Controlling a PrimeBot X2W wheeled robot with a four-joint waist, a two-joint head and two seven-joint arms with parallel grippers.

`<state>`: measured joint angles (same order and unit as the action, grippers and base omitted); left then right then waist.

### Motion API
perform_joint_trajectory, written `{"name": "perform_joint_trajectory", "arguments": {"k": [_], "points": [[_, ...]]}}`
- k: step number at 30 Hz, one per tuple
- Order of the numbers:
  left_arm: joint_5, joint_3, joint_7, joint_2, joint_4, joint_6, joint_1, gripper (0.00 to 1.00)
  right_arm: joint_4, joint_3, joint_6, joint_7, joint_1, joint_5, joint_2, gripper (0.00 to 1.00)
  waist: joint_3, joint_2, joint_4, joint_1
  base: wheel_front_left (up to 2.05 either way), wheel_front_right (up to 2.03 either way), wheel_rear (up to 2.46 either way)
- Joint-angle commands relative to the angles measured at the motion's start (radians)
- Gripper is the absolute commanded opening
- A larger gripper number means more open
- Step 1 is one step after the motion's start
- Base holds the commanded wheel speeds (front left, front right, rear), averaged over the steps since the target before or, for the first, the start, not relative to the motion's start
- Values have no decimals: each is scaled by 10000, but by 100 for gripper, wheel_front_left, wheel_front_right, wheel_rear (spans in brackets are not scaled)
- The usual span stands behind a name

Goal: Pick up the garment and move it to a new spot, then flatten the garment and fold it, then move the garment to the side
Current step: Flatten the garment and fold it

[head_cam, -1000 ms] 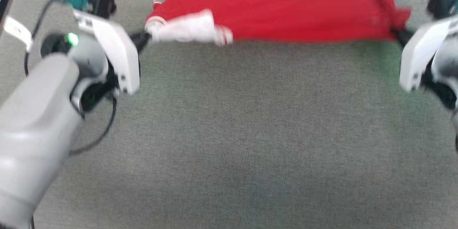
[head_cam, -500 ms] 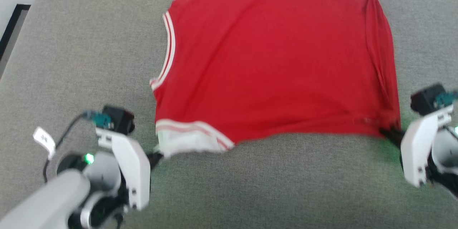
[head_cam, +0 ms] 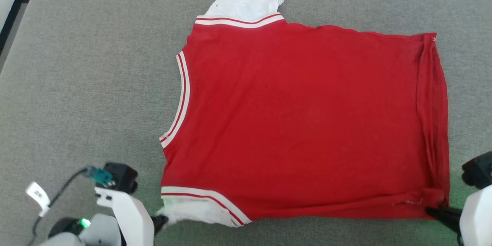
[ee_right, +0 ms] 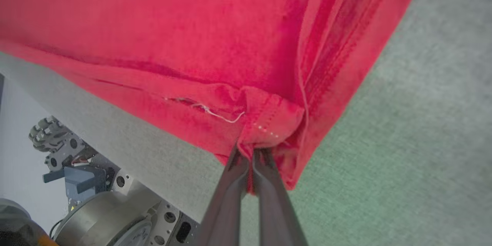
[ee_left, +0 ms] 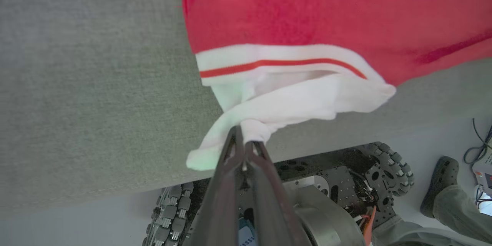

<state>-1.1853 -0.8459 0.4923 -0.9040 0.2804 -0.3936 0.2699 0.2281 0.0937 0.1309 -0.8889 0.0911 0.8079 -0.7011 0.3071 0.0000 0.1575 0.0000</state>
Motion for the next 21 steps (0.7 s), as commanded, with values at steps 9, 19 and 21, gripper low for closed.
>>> {"name": "perform_joint_trajectory", "arguments": {"k": [9,19,21], "points": [[1382,847,-88,-693,547,297,2253,0,1071,-1281,-4,-209,-750,-755,960,0,419,0,-189,0,0,0,0],[2526,779,255,537,-2164,1935,5488,0,-254,-669,-5,541,-3914,-1723,1206,0,1113,0,-546,0,0,0,0],[2583,638,309,985,-3086,2225,5892,0,-909,-262,-5,839,-4523,-1930,1103,0,1243,0,-580,0,0,0,0]]}}
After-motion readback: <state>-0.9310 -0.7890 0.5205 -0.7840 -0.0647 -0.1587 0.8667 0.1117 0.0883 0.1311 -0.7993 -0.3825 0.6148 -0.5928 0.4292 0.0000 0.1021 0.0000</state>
